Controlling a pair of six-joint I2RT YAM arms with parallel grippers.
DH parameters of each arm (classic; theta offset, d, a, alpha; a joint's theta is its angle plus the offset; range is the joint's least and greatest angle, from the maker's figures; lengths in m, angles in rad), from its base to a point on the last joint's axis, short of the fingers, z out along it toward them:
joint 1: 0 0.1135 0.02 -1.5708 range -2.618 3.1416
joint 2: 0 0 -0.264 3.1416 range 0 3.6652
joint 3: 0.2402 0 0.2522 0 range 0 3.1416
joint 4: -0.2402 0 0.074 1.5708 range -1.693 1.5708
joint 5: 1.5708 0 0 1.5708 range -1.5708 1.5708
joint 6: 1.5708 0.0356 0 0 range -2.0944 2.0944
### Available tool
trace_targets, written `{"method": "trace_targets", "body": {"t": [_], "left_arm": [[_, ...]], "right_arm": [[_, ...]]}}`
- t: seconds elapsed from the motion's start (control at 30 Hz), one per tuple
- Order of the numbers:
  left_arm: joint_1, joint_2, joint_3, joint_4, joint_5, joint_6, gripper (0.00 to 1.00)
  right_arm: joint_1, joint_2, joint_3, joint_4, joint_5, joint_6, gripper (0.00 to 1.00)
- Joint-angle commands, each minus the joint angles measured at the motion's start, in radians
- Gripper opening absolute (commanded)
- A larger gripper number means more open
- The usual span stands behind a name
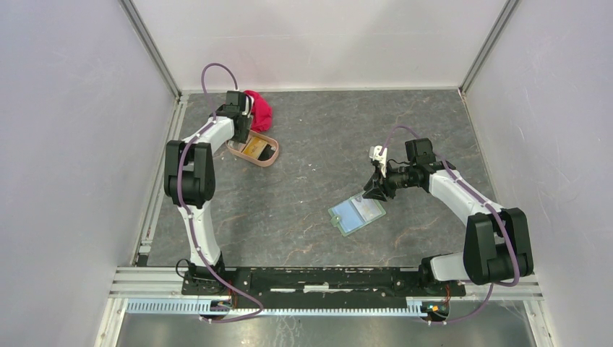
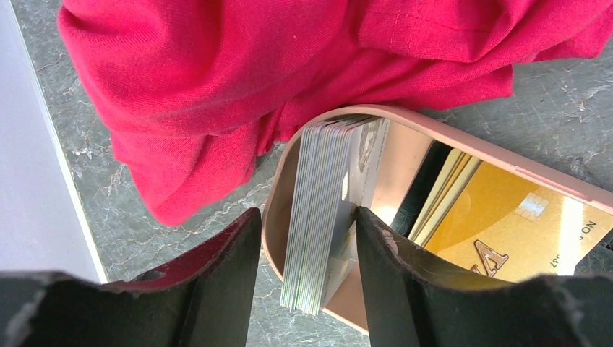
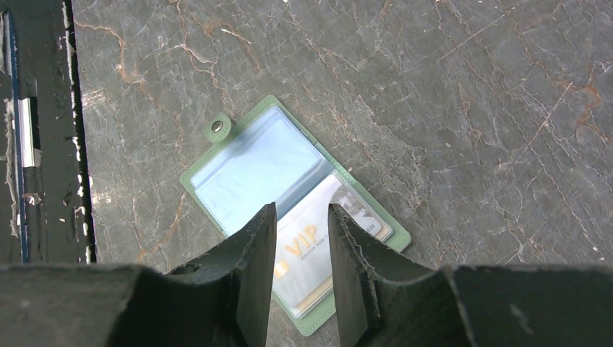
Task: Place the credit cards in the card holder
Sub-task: Pick up the credit card from the storage box.
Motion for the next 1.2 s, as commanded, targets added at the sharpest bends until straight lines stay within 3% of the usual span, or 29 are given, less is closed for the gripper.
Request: {"method": "trace_targets", "body": {"t": [0.0,0.67,1.17], "left_arm": [[0.007,-0.055,0.039,0.006,-0.040,0.018,0.57],[0.007,-0.085,0.041,0.007,-0.025,0.013,0.56],[0.007,-0.098,0.034,0.006,-0.010,0.003,0.49]], "right_arm": [[0.002,0.002,0.033,-0.003,-0.032,-0.016,0.38],[0.003,0.004,0.035,-0.005,-0.034,-0.017,0.38],[0.003,0.006,0.036,-0.010,-0.035,-0.021,0.38]]}}
